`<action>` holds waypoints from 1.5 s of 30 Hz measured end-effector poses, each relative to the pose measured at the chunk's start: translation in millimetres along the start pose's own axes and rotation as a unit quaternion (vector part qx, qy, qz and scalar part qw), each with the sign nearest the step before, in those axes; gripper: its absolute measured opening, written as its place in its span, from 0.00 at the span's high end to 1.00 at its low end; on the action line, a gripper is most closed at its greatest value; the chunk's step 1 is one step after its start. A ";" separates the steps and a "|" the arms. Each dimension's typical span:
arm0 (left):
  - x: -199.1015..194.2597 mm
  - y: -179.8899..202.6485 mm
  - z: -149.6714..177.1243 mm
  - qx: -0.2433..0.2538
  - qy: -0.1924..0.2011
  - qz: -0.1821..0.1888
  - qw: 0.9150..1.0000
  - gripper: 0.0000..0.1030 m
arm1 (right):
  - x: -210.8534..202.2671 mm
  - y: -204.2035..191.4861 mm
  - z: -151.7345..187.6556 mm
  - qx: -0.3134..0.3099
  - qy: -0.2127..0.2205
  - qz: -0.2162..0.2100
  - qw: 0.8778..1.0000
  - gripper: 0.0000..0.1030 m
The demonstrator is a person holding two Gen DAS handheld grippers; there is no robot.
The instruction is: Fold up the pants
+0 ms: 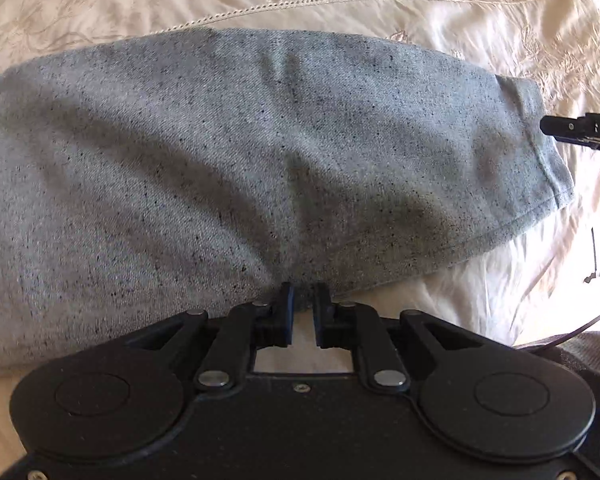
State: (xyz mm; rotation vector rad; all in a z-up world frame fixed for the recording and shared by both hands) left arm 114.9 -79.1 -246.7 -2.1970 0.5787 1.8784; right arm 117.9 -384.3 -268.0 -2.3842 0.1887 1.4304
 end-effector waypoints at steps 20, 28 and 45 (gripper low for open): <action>0.1 0.8 3.0 -0.017 -0.004 -0.009 1.000 0.82 | 25.9 31.0 -40.0 -0.030 -0.051 -0.050 0.997 0.96; -30.5 11.2 -13.4 0.001 0.018 -0.004 1.000 0.82 | 42.3 65.4 -43.0 0.028 -0.049 0.022 0.998 0.99; 20.9 24.3 -60.6 -0.008 0.012 -0.050 0.999 0.82 | -23.1 64.0 -12.2 0.045 0.000 -0.078 0.996 0.65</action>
Point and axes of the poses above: each gripper's, at about its wrist camera, not at the fingertips, and x roughly the way its jaws point, y to its right, z to its underside, the point moved 1 cm from there along x, roughly the way its jaws point, and after that the axes turned 5 degrees about -z, right-handed, at the moved point
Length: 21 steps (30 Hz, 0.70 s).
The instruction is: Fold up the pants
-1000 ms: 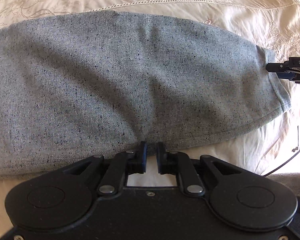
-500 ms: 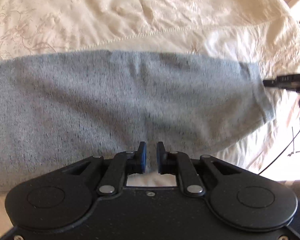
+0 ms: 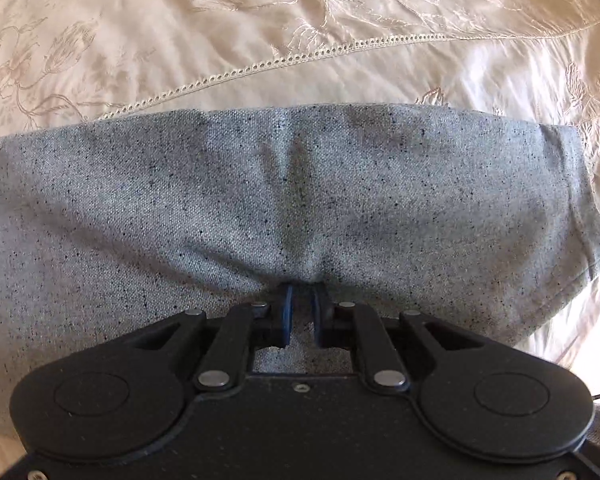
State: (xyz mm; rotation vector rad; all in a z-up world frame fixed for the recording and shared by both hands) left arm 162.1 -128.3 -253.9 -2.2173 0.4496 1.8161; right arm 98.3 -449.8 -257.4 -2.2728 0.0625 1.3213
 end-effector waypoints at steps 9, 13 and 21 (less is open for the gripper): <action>1.1 -17.1 -3.0 -0.044 -0.018 0.003 0.999 0.82 | 41.8 18.5 17.4 0.033 -0.071 -0.020 0.997 0.60; 2.0 -13.6 -4.1 -0.051 -0.019 -0.006 0.998 0.82 | 43.0 21.3 17.5 0.036 -0.076 -0.036 0.996 0.57; 0.5 -19.2 12.0 -0.054 -0.013 0.004 0.998 0.82 | 52.1 26.0 11.2 0.049 -0.091 -0.086 0.991 0.56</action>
Point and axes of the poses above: each gripper's, at about its wrist camera, not at the fingertips, and x roughly the way its jaws point, y to its right, z to its underside, the point moved 1 cm from there along x, roughly the way its jaws point, and after that the axes turned 5 degrees about -z, right-handed, at the moved point
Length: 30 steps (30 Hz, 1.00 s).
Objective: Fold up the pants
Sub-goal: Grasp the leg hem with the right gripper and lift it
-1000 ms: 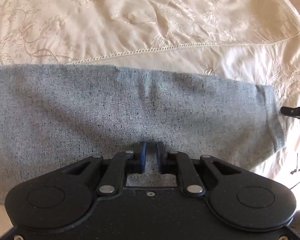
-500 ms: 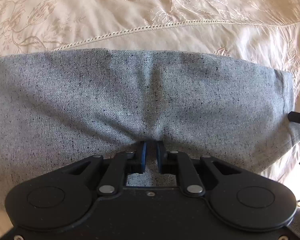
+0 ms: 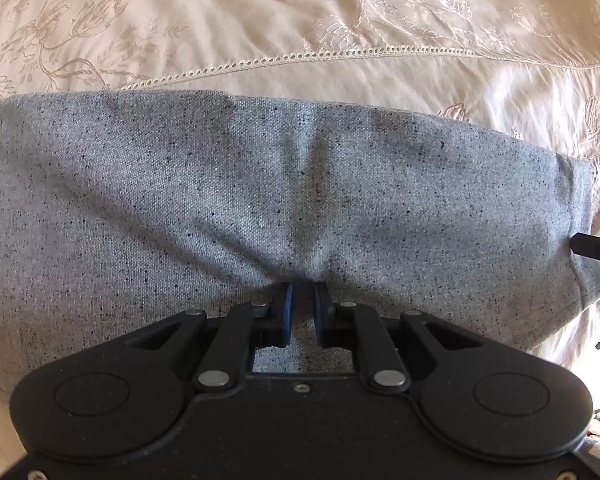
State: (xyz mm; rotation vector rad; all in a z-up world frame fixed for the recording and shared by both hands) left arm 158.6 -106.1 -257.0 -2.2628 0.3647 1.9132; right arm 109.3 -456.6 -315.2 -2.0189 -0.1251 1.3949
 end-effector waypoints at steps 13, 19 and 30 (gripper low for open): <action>-24.2 -25.5 -40.8 -0.088 0.056 0.048 0.993 0.82 | -53.9 -46.6 9.4 -0.015 0.067 -0.019 0.997 0.94; 8.1 -14.0 -63.8 -0.067 0.025 0.021 0.997 0.83 | -66.9 -67.7 8.8 -0.031 0.072 -0.016 0.997 0.93; -12.8 -22.0 -13.4 -0.080 0.038 0.040 0.995 0.83 | -69.9 -85.1 8.3 -0.042 0.071 -0.013 0.996 0.93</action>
Point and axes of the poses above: each gripper's, at about its wrist camera, not at the fingertips, and x roughly the way its jaws point, y to its right, z to its underside, the point moved 1 cm from there along x, roughly the way its jaws point, and after that the axes turned 5 degrees about -z, right-handed, at the moved point
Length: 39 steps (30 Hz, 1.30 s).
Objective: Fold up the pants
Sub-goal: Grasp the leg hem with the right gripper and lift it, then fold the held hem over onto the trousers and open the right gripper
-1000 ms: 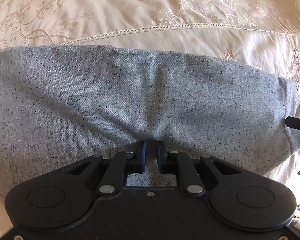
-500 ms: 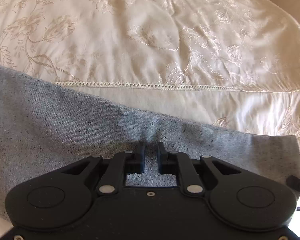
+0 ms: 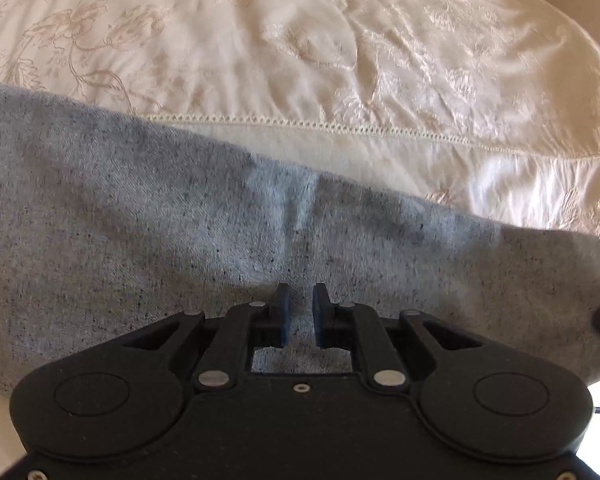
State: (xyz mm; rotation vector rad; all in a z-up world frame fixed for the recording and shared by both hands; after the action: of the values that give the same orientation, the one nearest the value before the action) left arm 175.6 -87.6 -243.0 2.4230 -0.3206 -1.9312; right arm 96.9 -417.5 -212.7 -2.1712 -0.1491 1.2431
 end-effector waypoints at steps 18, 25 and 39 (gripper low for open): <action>10.5 -5.4 24.1 0.009 -0.033 0.051 0.998 0.83 | -6.6 -46.5 2.9 -0.025 0.017 0.039 0.999 0.93; -41.1 -65.1 17.9 0.028 0.005 0.072 0.997 0.83 | -8.9 -149.1 14.0 -0.107 0.040 0.054 0.992 0.93; -79.6 -259.9 22.4 -0.008 0.001 0.033 0.999 0.83 | 193.7 -354.5 124.0 -0.174 -0.052 -0.006 0.983 0.93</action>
State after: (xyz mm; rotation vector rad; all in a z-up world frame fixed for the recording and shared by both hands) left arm 174.5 183.2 -210.2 2.3742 -0.3781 -1.8969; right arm 174.2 -2.3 -199.7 -2.3906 -0.4529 1.4091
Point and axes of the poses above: each gripper's, at about its wrist camera, not at the fingertips, and x roughly the way its jaws point, y to its right, z to its underside, the point moved 1 cm from there along x, roughly the way its jaws point, and after that the axes turned 5 degrees about -z, right-handed, at the moved point
